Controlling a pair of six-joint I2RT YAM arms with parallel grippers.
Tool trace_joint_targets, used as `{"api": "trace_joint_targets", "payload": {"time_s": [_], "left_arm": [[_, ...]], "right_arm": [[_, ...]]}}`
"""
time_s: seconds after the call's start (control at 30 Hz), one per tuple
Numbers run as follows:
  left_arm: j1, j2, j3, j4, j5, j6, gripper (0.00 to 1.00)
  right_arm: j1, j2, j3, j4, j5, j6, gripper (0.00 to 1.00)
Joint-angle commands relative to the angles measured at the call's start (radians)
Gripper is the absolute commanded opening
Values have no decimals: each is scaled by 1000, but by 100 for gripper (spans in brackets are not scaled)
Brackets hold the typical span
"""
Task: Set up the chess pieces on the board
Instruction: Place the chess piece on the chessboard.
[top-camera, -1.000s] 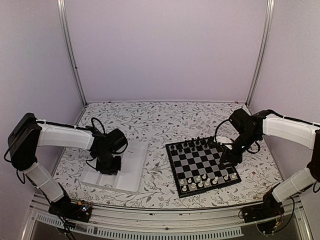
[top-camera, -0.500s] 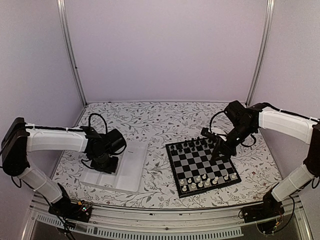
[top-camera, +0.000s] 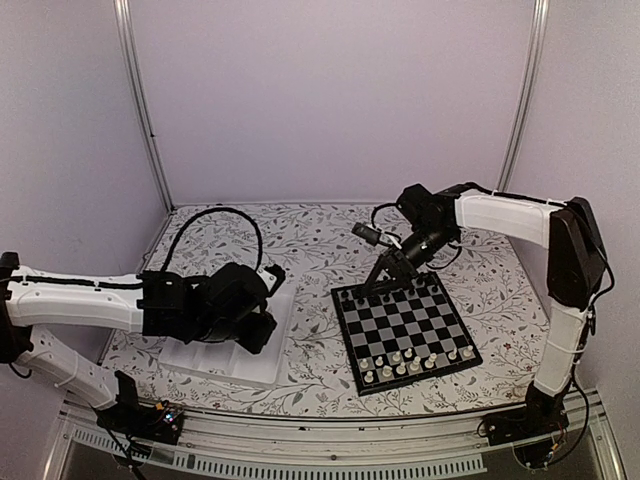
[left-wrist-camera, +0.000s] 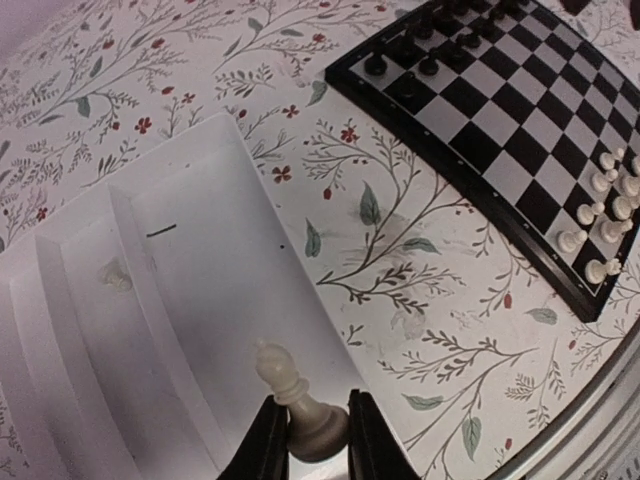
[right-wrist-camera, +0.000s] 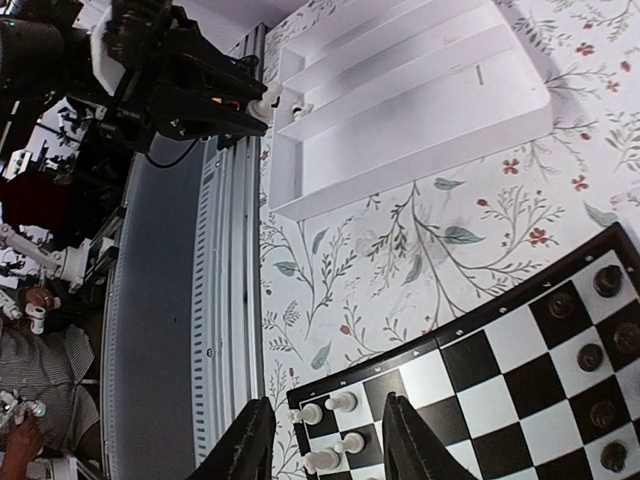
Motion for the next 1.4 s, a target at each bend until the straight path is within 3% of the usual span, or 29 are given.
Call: {"api": "trace_joint_targets", "payload": {"time_s": [0.0, 0.23, 0.63, 0.8, 1.1, 1.23, 1.37], "left_arm": [[-89, 65, 75, 153, -35, 111, 19], [-166, 199, 188, 215, -28, 177, 20], [-204, 282, 261, 239, -22, 241, 20], [-207, 288, 265, 244, -19, 238, 20], [-208, 301, 271, 251, -24, 239, 21], [-207, 306, 276, 237, -41, 242, 27], [-208, 296, 286, 186, -94, 224, 42]], "right_arm": [[63, 97, 74, -83, -171, 21, 41], [135, 224, 172, -174, -262, -10, 44], [178, 230, 163, -212, -338, -47, 45], [178, 230, 161, -212, -340, -54, 39], [182, 224, 162, -192, -333, -54, 15], [182, 209, 171, -185, -312, -51, 10], [173, 174, 163, -161, -251, -48, 8]]}}
